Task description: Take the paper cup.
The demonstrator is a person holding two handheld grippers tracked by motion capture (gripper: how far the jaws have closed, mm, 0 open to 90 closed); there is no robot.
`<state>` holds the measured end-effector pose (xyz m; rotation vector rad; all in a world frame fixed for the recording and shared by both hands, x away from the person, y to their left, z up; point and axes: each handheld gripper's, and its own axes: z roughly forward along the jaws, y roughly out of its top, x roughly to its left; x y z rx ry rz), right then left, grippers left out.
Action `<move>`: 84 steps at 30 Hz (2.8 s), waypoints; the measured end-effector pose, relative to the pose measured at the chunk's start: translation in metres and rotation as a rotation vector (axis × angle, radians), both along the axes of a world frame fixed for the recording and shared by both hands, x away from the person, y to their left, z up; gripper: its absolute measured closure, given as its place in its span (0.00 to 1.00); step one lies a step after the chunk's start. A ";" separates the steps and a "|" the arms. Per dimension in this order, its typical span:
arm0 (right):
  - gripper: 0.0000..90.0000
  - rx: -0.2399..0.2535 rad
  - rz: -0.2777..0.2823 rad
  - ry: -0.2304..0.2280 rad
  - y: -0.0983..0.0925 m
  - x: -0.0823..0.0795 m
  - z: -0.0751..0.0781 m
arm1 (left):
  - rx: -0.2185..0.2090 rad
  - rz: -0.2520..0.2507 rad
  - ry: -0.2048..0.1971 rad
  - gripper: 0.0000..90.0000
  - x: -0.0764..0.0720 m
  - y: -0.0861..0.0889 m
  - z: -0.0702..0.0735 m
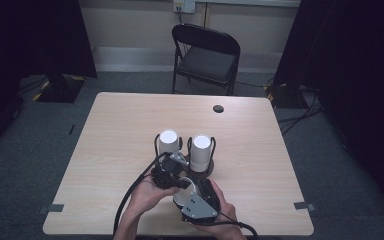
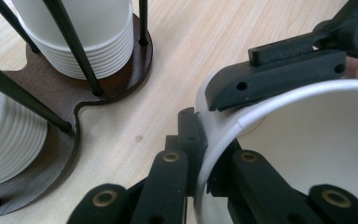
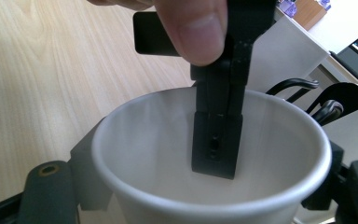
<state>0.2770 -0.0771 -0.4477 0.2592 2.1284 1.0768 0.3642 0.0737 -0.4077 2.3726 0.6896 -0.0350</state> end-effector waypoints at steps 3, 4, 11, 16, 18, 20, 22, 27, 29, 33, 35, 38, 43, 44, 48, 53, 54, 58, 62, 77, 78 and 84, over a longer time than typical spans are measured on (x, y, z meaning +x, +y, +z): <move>0.26 0.022 -0.007 -0.001 -0.001 0.001 0.000 | -0.011 0.007 -0.011 0.97 0.000 0.003 0.001; 0.26 0.030 -0.011 -0.001 -0.001 0.001 0.001 | -0.011 0.007 -0.011 0.96 0.000 0.003 0.001; 0.26 0.043 -0.019 0.001 -0.003 0.003 0.002 | -0.041 0.027 -0.019 0.94 -0.001 0.006 0.000; 0.26 0.052 -0.038 0.003 -0.005 0.004 0.002 | -0.072 0.041 -0.046 0.91 -0.002 0.009 0.001; 0.26 0.062 -0.054 0.009 -0.007 0.006 0.001 | -0.095 0.053 -0.071 0.89 -0.003 0.011 0.002; 0.26 0.062 -0.057 0.013 -0.009 0.006 0.001 | -0.108 0.054 -0.077 0.88 -0.004 0.012 0.003; 0.26 0.068 -0.059 0.011 -0.009 0.006 0.001 | -0.120 0.064 -0.085 0.87 -0.005 0.013 0.004; 0.26 0.092 -0.078 0.022 -0.013 0.009 0.003 | -0.180 0.067 -0.107 0.89 -0.007 0.018 0.004; 0.26 0.100 -0.087 0.028 -0.014 0.010 0.003 | -0.196 0.074 -0.121 0.89 -0.008 0.020 0.004; 0.26 0.111 -0.096 0.038 -0.016 0.012 0.003 | -0.257 0.094 -0.139 0.89 -0.010 0.026 0.003; 0.26 0.127 -0.095 0.046 -0.018 0.013 0.003 | -0.270 0.101 -0.147 0.88 -0.011 0.028 0.003; 0.26 0.137 -0.096 0.055 -0.018 0.013 0.002 | -0.286 0.107 -0.174 0.89 -0.013 0.029 0.001; 0.26 0.163 -0.108 0.066 -0.022 0.014 0.001 | -0.304 0.137 -0.262 0.83 -0.020 0.032 0.001; 0.26 0.170 -0.110 0.074 -0.023 0.014 0.001 | -0.315 0.147 -0.280 0.82 -0.022 0.032 0.001; 0.26 0.193 -0.116 0.091 -0.028 0.015 0.000 | -0.353 0.180 -0.299 0.74 -0.024 0.036 -0.001; 0.26 0.219 -0.139 0.115 -0.033 0.019 0.001 | -0.363 0.189 -0.305 0.62 -0.023 0.040 -0.006; 0.26 0.227 -0.142 0.121 -0.034 0.019 0.001 | -0.360 0.179 -0.312 0.56 -0.024 0.040 -0.007; 0.26 0.264 -0.142 0.144 -0.039 0.021 0.001 | -0.359 0.202 -0.340 0.43 -0.026 0.041 -0.008; 0.26 0.298 -0.155 0.169 -0.045 0.021 0.001 | -0.352 0.249 -0.365 0.35 -0.028 0.045 -0.013; 0.27 0.339 -0.204 0.200 -0.061 0.028 -0.001 | -0.391 0.401 -0.402 0.18 -0.035 0.062 -0.034; 0.27 0.349 -0.208 0.203 -0.063 0.029 -0.001 | -0.400 0.420 -0.415 0.17 -0.036 0.063 -0.035; 0.27 0.367 -0.239 0.209 -0.073 0.034 0.000 | -0.392 0.478 -0.459 0.17 -0.041 0.071 -0.044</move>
